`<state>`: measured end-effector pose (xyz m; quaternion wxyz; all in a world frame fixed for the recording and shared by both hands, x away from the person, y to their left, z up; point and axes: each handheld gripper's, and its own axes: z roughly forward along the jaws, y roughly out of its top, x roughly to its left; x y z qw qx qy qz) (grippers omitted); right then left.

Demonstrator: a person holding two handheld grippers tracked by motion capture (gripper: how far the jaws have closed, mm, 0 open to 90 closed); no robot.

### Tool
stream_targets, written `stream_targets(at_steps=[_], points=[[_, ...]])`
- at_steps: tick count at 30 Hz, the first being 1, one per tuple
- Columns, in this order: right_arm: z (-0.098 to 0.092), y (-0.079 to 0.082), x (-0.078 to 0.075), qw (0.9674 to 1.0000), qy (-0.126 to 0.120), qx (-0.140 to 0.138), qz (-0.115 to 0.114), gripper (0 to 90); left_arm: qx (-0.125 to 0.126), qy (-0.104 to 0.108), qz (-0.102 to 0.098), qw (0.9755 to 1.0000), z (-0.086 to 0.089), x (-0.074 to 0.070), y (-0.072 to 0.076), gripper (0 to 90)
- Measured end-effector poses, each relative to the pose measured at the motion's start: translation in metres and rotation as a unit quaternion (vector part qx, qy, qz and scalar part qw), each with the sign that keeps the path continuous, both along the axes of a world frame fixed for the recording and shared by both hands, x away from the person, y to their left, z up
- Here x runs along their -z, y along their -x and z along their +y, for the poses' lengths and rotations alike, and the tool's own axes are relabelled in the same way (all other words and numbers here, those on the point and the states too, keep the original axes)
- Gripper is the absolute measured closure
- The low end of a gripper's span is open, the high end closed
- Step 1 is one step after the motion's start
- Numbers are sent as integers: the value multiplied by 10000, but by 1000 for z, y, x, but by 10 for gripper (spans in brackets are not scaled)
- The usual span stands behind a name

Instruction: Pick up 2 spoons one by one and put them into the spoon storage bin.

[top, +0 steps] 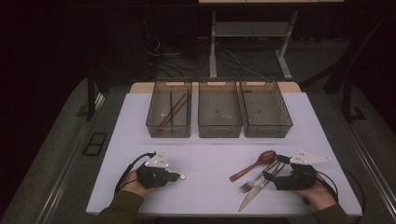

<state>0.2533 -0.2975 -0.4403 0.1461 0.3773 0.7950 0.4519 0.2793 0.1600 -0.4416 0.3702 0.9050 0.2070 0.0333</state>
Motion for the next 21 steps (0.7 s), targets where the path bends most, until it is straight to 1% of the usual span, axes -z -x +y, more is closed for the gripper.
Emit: stream_targets(at_steps=[3,6,7,8,11,14,15,17,21], points=[[1,0,1,10000,16,2,12,141,9,-63,-31,10000,-5,1,-4,894],[1,-1,1,10000,27,-1,7,141,12,-199,-126,9997,-9,0,-9,894],[1,-1,1,10000,27,-8,-3,141,-48,-178,-135,9997,-11,0,-11,894],[1,-1,1,10000,28,-6,-6,141,-31,-226,-170,9996,-11,0,-13,894],[1,-1,1,10000,38,-3,12,141,-43,-277,-209,9994,-14,0,-17,894],[2,-1,1,10000,43,-8,16,141,-102,-291,-217,9993,-15,-1,-21,895],[2,-1,1,10000,43,-9,18,141,-164,-274,-230,9992,-16,-1,-21,894],[2,-1,1,10000,47,-12,25,141,-188,-303,-268,9990,-15,-2,-24,895],[3,-1,2,10000,65,-24,27,141,-300,-302,-272,9987,-16,-2,-30,895]])
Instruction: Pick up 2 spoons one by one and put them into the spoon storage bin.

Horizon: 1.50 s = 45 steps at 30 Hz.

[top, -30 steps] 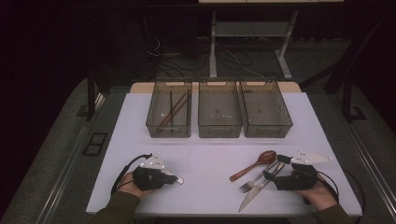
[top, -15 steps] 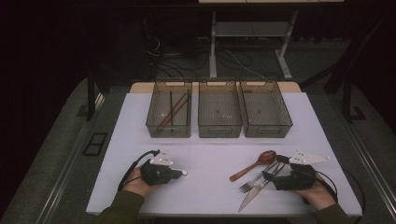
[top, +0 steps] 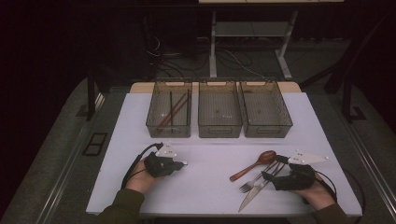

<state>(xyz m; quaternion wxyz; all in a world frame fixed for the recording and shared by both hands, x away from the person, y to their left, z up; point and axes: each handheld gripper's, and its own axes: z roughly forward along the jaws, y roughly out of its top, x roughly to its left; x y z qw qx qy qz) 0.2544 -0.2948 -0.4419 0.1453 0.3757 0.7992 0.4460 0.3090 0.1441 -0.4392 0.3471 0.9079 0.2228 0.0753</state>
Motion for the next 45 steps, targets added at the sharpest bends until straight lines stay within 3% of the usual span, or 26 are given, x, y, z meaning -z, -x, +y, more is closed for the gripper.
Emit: stream_targets(at_steps=[8,16,23,29,33,45], points=[[0,0,0,10000,4,5,2,141,-104,-93,-14,9999,-4,1,-16,895],[-1,0,-1,10000,-21,7,-16,141,-159,209,-105,9996,2,-9,-12,890],[-1,1,-2,10000,-9,-16,-52,141,-530,245,-207,9981,28,-10,-6,677],[0,1,-2,10000,-8,-31,-59,141,-855,241,-99,9960,59,-8,4,528],[0,1,-2,10000,-3,-30,-61,141,-1040,347,23,9940,71,-7,5,492],[0,1,-2,10000,3,-25,-69,141,-964,144,258,9949,72,0,8,480]])
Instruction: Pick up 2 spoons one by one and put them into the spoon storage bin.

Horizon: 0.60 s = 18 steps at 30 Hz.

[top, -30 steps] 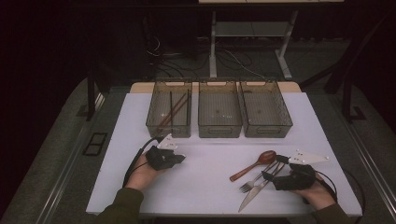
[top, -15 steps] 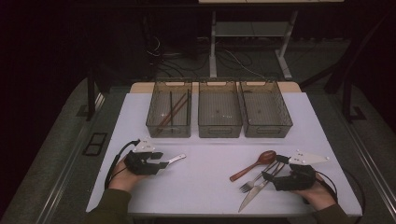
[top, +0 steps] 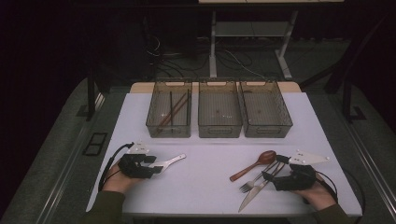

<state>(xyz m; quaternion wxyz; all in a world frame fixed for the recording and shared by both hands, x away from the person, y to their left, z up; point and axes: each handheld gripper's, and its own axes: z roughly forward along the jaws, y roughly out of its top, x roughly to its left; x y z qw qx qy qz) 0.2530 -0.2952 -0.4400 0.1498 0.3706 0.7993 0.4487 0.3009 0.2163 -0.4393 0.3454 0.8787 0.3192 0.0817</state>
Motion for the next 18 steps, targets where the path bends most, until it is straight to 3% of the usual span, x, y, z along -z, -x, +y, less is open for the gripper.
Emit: stream_targets(at_steps=[4,10,18], points=[[0,0,0,10000,3,4,0,141,84,-26,44,10000,-1,1,2,512],[0,0,0,10000,4,3,0,141,359,-8,188,9992,-5,-1,2,674],[1,0,0,10000,15,-16,-2,141,267,-26,164,9995,-8,-5,4,780]])
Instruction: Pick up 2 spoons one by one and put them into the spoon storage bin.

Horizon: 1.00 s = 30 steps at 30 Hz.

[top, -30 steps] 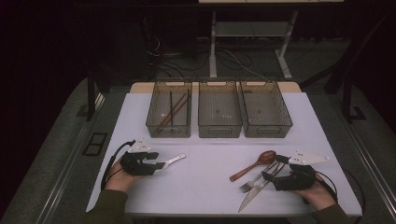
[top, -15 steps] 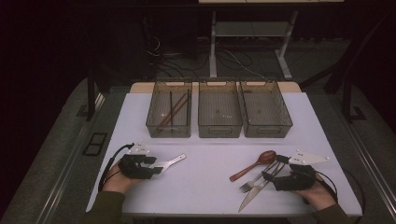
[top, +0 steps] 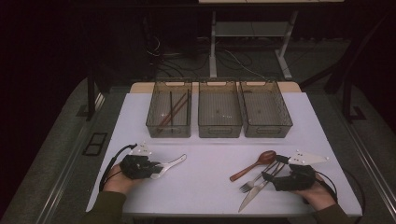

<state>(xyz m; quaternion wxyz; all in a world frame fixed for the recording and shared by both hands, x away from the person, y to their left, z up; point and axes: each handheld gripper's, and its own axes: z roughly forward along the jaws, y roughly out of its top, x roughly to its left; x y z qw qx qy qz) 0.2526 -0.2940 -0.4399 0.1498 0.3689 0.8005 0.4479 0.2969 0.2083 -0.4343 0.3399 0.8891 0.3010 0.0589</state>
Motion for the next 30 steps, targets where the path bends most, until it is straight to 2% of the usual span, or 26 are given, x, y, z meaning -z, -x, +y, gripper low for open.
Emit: stream_targets(at_steps=[1,5,7,13,20,30], points=[[0,0,0,10000,-4,-7,-2,141,107,-77,-43,9999,0,-1,-1,789],[1,1,-1,9999,-117,-41,-18,131,67,-84,-40,9999,-2,-3,-1,804],[2,1,-1,9998,-174,-58,48,120,92,-110,-59,9999,-3,-3,-1,807],[6,1,1,9999,-92,-66,70,120,132,-111,-130,9998,-5,-4,-1,809],[6,1,2,9999,-8,-98,74,120,94,117,-262,9995,-10,-11,2,809],[6,0,2,9999,18,-113,62,120,232,313,-423,9983,-23,-19,6,809]])
